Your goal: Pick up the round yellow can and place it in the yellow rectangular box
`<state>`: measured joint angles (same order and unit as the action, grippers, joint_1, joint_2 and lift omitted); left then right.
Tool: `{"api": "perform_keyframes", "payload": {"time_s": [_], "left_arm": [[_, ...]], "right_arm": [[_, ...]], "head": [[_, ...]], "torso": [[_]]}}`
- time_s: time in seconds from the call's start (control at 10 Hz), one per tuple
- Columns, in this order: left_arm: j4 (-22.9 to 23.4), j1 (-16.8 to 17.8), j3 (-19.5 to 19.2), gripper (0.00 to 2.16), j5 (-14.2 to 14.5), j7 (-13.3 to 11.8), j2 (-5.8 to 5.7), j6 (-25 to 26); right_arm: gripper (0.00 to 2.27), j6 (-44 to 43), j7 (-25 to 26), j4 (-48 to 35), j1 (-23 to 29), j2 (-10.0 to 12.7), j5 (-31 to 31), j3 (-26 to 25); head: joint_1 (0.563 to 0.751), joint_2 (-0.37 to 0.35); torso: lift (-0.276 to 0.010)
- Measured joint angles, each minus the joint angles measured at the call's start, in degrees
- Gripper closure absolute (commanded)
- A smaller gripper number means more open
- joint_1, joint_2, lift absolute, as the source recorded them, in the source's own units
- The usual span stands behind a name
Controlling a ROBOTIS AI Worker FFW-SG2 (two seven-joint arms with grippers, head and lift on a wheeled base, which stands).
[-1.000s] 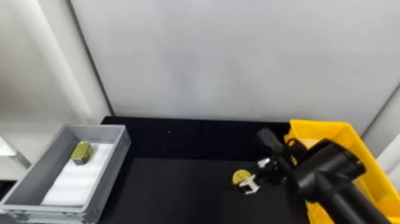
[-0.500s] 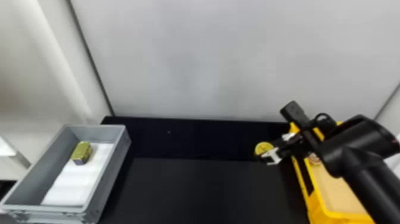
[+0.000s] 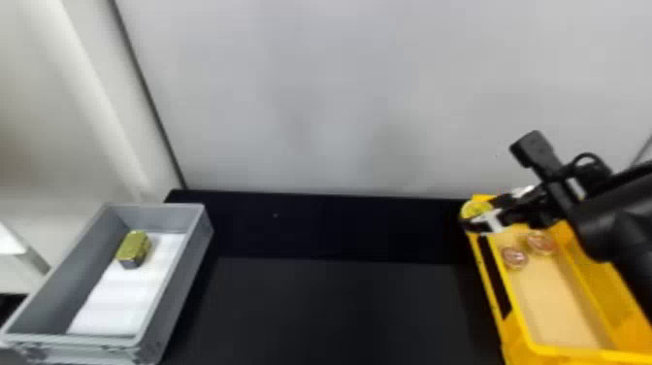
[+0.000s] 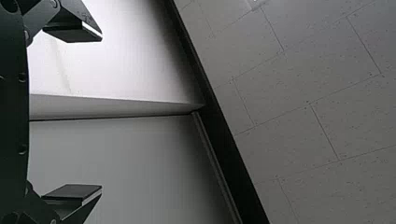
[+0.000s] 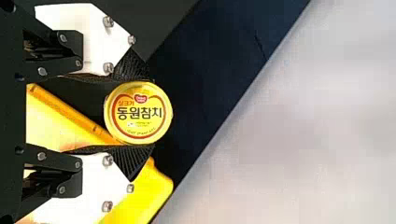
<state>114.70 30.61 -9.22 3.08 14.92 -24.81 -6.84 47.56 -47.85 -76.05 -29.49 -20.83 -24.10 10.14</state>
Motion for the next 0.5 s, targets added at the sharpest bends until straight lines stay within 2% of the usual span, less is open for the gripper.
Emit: {"api": "perform_keyframes", "payload": {"time_s": [0.3,0.5], "left_arm": [[0.0,0.3,0.2,0.13,0.0,-0.1,-0.35,0.4],[0.1,0.5,0.2,0.13,0.0,-0.2,-0.6,0.5]], "right_arm": [[0.66,1.7,-0.5,-2.9,1.4,-2.6,-2.6,-5.0],[0.66,2.8,-1.3,-4.3,3.4,-3.6,-4.7,-8.8]], "head": [[0.663,0.054],[0.663,0.054]], "torso": [[-0.01],[-0.01]]}}
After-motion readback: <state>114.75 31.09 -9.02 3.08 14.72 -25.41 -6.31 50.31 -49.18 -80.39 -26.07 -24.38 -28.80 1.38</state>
